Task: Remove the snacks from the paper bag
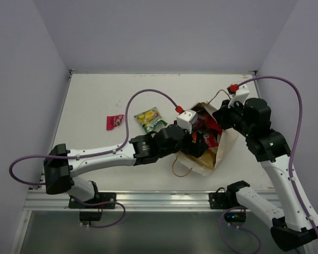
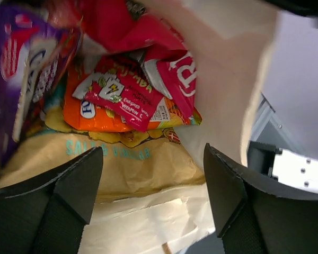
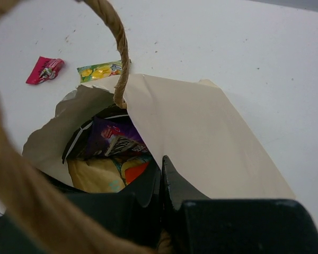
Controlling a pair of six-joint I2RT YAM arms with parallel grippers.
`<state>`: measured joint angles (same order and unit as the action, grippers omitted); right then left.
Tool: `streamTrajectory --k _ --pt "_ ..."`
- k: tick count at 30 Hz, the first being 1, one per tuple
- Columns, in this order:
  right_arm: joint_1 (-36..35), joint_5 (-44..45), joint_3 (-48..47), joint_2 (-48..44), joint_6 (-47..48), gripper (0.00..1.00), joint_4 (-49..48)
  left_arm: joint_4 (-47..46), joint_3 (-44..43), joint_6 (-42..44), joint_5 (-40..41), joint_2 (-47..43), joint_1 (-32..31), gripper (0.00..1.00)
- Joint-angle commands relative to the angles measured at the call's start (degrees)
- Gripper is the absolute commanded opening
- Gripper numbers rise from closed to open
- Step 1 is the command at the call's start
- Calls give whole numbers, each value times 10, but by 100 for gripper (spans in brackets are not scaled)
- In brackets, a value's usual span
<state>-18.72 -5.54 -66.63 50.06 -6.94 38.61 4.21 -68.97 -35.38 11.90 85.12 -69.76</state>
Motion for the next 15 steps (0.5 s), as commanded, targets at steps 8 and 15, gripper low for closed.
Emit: streamTrajectory --k 8,15 --pt "0 -10 7 -37 -25 1 -56 -11 -52 -184 116 105 4 74" --pt "-1 -20 26 -44 -31 1 -66 -21 -85 -209 130 159 5 71"
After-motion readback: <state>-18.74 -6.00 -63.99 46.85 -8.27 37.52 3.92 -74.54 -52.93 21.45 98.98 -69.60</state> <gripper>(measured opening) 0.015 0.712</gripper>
